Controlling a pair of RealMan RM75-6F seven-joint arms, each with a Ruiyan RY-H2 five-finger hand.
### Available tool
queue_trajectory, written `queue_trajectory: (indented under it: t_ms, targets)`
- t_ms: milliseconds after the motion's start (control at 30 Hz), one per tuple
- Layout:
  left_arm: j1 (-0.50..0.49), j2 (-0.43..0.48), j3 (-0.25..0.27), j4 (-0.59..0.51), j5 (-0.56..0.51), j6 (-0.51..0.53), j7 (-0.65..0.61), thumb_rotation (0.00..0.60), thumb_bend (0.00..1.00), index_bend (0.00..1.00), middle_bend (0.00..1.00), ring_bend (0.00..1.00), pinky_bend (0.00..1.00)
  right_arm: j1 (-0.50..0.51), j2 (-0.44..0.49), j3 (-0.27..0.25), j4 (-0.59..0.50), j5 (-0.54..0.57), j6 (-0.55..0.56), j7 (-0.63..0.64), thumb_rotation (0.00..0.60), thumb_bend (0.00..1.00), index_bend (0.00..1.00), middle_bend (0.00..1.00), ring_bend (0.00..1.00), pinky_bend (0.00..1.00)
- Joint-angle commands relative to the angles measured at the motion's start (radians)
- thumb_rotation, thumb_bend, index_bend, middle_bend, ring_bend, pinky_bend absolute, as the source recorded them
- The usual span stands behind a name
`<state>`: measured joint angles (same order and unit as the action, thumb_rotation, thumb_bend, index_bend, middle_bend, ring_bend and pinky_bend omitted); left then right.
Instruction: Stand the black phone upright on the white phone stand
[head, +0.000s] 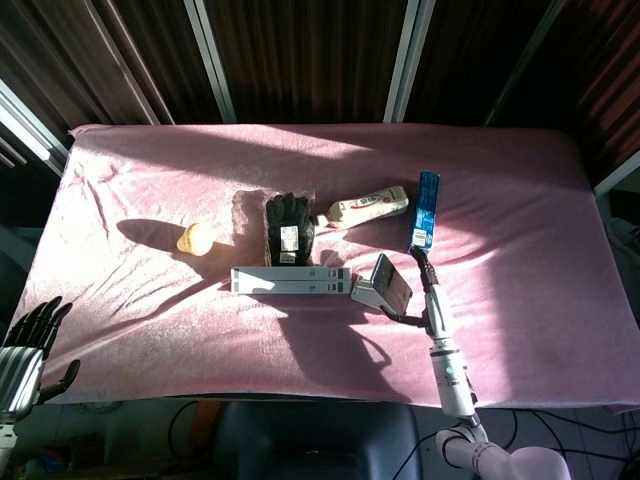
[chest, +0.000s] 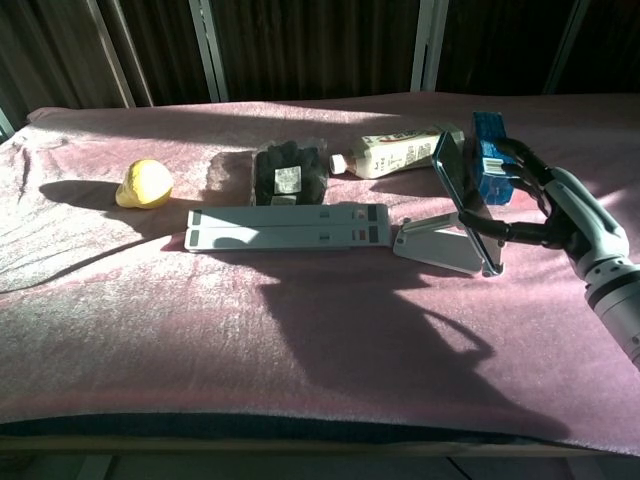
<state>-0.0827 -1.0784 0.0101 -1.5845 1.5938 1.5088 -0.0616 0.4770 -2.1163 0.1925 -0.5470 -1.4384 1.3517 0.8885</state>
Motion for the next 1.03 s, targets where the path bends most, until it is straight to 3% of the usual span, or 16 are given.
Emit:
queue_trajectory:
  t_ms: [33, 200, 333, 433, 600, 767, 1033]
  targets:
    - [0.002, 0.0, 0.0, 0.0, 0.0, 0.003, 0.0, 0.6, 0.35, 0.0, 0.0, 0.0, 0.12, -0.036, 0.08, -0.035, -0.097, -0.027, 0.023, -0.036, 0.44, 0.18, 0.0, 0.02, 0.0, 0.03]
    - [0.008, 0.001, -0.004, 0.002, -0.003, 0.017, -0.003, 0.6, 0.35, 0.0, 0.0, 0.0, 0.12, -0.111, 0.304, -0.114, -0.332, -0.075, 0.062, -0.255, 0.415, 0.18, 0.0, 0.0, 0.0, 0.0]
    - [0.013, -0.003, -0.007, 0.006, -0.004, 0.029, 0.001, 0.6, 0.35, 0.0, 0.0, 0.0, 0.12, -0.193, 0.651, -0.195, -0.699, -0.043, 0.019, -0.662, 0.414, 0.18, 0.0, 0.0, 0.0, 0.0]
    - [0.014, -0.006, -0.007, 0.007, -0.002, 0.031, 0.008, 0.6, 0.35, 0.0, 0.0, 0.0, 0.12, -0.269, 0.828, -0.215, -0.918, 0.054, 0.048, -0.978, 0.415, 0.18, 0.0, 0.0, 0.0, 0.0]
    - [0.013, -0.01, -0.005, 0.006, 0.002, 0.027, 0.025, 0.6, 0.35, 0.0, 0.0, 0.0, 0.12, -0.363, 0.893, -0.207, -1.04, 0.154, 0.163, -1.212, 0.449, 0.18, 0.0, 0.0, 0.0, 0.0]
    - [0.012, -0.012, -0.007, 0.006, 0.003, 0.027, 0.032, 0.6, 0.35, 0.0, 0.0, 0.0, 0.12, -0.387, 0.917, -0.196, -1.08, 0.107, 0.214, -1.205, 0.453, 0.18, 0.0, 0.0, 0.0, 0.0]
    - [0.008, -0.012, -0.007, 0.01, -0.007, 0.013, 0.03, 0.6, 0.35, 0.0, 0.0, 0.0, 0.12, -0.386, 0.934, -0.191, -1.096, 0.104, 0.162, -1.202, 0.454, 0.18, 0.0, 0.0, 0.0, 0.0]
